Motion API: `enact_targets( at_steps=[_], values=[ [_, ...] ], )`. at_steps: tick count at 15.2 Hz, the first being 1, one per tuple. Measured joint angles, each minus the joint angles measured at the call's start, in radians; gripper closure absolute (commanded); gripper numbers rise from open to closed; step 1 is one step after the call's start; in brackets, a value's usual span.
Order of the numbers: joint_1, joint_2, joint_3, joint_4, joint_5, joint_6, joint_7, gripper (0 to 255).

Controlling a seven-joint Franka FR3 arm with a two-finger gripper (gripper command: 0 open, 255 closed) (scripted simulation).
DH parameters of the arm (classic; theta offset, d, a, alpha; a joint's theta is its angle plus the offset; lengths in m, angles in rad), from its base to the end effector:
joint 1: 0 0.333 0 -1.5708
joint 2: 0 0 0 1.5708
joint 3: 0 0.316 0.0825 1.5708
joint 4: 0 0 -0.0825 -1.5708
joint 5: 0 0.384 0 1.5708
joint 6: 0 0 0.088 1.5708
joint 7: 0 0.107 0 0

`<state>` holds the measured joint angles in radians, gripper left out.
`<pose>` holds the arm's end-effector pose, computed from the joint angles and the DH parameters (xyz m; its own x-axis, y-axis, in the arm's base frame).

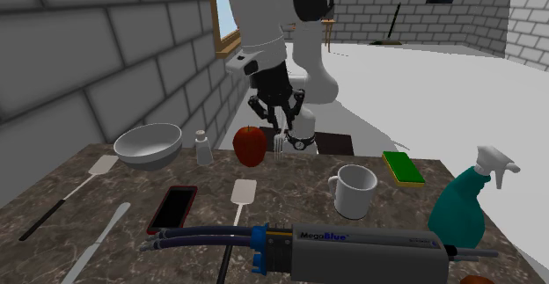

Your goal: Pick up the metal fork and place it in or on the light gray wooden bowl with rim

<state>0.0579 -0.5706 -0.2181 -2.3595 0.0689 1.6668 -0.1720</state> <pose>0.3631 -0.0615 0.5198 0.9937 0.0521 -0.0993 0.0310 -0.9786 -0.2032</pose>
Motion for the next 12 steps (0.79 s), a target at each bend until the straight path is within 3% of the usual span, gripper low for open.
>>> enact_targets(
  at_steps=[12],
  values=[
    [-0.089,0.145,-0.240,0.161,-0.117,-0.039,-0.298,255]
  ],
)
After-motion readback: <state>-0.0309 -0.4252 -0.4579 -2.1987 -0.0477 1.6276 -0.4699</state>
